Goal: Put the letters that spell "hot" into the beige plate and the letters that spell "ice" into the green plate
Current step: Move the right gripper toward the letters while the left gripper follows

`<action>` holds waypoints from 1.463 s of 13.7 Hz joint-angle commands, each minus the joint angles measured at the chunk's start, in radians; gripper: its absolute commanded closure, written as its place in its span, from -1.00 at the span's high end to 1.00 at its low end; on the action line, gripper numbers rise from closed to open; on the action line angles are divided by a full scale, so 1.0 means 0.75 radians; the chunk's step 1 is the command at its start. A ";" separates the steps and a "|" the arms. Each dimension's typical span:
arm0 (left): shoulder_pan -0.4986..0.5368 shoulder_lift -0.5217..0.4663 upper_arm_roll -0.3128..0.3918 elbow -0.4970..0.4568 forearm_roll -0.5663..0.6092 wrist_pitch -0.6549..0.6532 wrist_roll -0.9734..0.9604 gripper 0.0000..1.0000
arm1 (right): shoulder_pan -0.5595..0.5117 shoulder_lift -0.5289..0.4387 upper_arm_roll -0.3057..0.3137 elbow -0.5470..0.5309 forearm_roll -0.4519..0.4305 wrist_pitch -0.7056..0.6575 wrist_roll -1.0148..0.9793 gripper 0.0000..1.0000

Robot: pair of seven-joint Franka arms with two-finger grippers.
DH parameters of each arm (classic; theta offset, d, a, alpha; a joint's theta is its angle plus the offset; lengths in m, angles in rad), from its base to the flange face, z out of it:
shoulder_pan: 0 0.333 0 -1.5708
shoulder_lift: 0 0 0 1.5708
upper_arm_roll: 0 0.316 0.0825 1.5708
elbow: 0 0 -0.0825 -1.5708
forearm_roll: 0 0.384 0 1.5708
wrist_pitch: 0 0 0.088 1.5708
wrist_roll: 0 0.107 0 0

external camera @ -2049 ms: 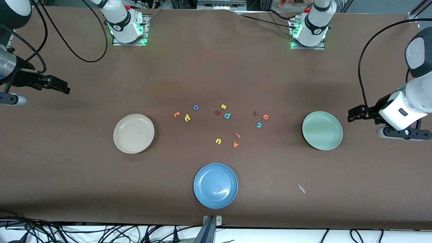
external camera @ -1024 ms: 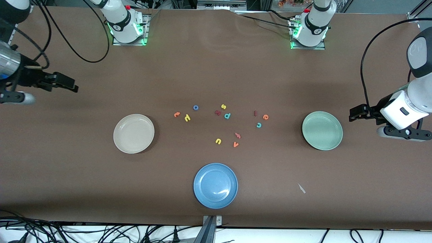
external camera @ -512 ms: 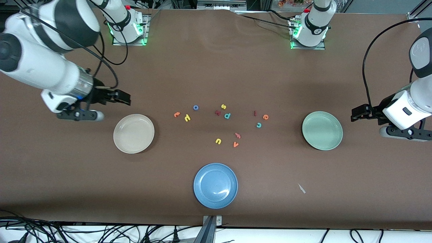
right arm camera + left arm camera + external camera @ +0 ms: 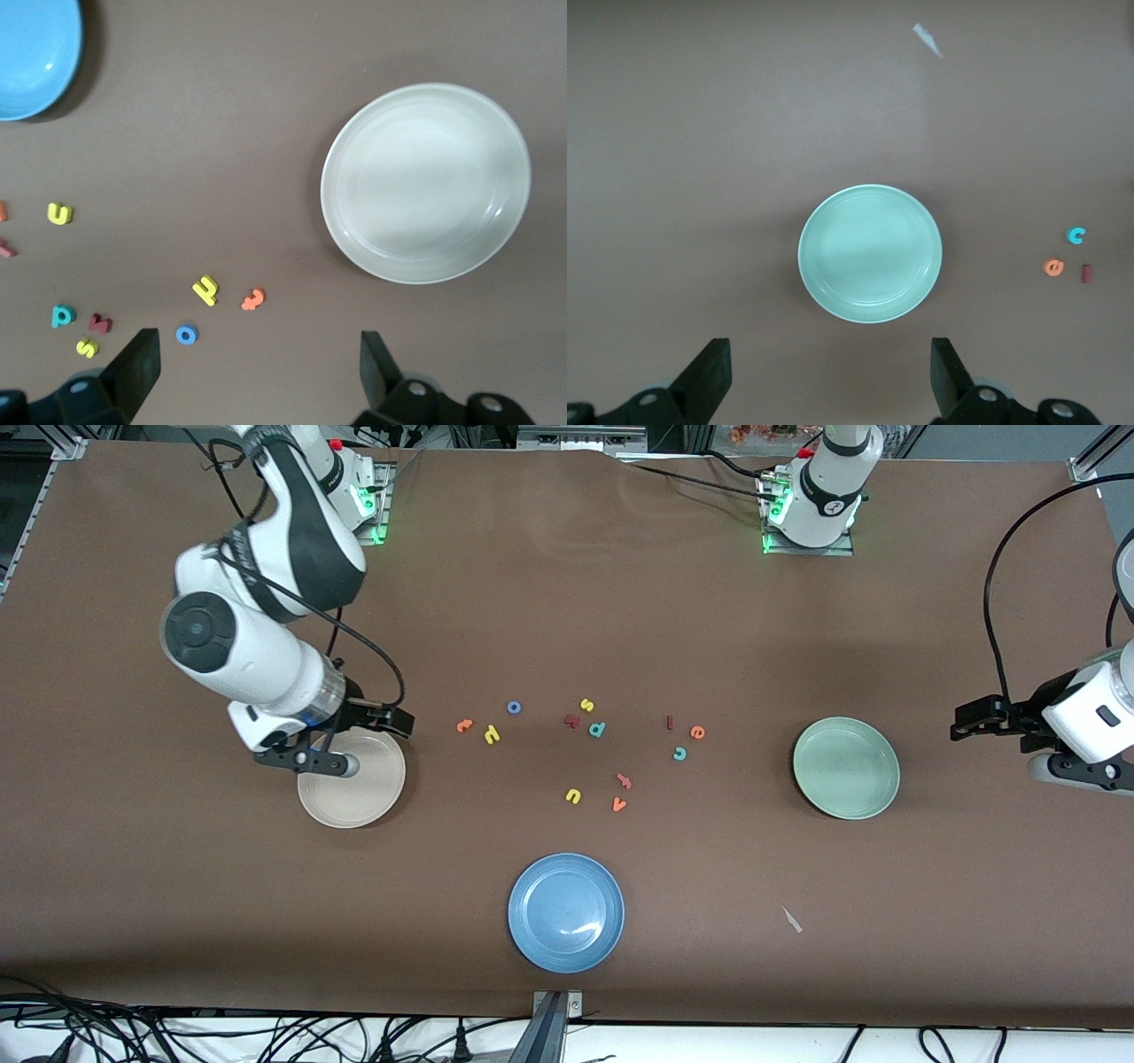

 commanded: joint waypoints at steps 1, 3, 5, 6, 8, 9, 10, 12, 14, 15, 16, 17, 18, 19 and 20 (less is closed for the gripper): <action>-0.004 0.014 -0.010 -0.063 -0.042 0.077 -0.007 0.98 | -0.004 0.009 0.043 -0.122 -0.071 0.176 0.162 1.00; -0.063 0.018 -0.012 -0.135 -0.057 0.147 -0.184 0.98 | -0.004 0.019 0.067 -0.244 -0.077 0.352 0.229 1.00; -0.137 0.020 -0.014 -0.198 -0.057 0.198 -0.346 0.98 | -0.002 0.068 0.071 -0.278 -0.084 0.434 0.283 1.00; -0.167 0.022 -0.027 -0.227 -0.057 0.224 -0.417 0.98 | -0.002 0.095 0.080 -0.280 -0.114 0.445 0.305 1.00; -0.237 0.039 -0.055 -0.319 -0.057 0.347 -0.589 0.98 | 0.000 0.134 0.116 -0.282 -0.212 0.502 0.450 1.00; -0.270 0.053 -0.061 -0.376 -0.057 0.430 -0.661 0.98 | 0.002 0.146 0.127 -0.282 -0.249 0.512 0.509 1.00; -0.310 0.059 -0.061 -0.431 -0.057 0.514 -0.710 0.98 | 0.004 0.152 0.129 -0.284 -0.257 0.522 0.536 1.00; -0.350 0.065 -0.064 -0.517 -0.057 0.631 -0.772 0.97 | 0.018 0.156 0.131 -0.300 -0.257 0.537 0.591 1.00; -0.364 0.086 -0.094 -0.569 -0.057 0.691 -0.837 0.93 | 0.022 0.173 0.131 -0.302 -0.257 0.549 0.628 1.00; -0.366 0.104 -0.127 -0.599 -0.057 0.721 -0.882 0.91 | 0.024 0.175 0.135 -0.302 -0.257 0.553 0.639 1.00; -0.366 0.108 -0.141 -0.642 -0.053 0.776 -0.917 0.89 | 0.024 0.183 0.141 -0.314 -0.257 0.575 0.665 1.00; -0.372 0.108 -0.145 -0.683 -0.053 0.830 -0.929 0.87 | 0.024 0.185 0.143 -0.345 -0.257 0.632 0.702 1.00; -0.374 0.114 -0.149 -0.701 -0.055 0.860 -0.940 0.79 | 0.028 0.185 0.145 -0.392 -0.257 0.696 0.718 1.00; -0.384 0.135 -0.153 -0.704 -0.055 0.869 -0.972 0.71 | 0.031 0.185 0.143 -0.431 -0.257 0.743 0.735 1.00; -0.411 0.161 -0.158 -0.700 -0.053 0.881 -1.011 0.62 | 0.033 0.185 0.145 -0.461 -0.257 0.774 0.761 1.00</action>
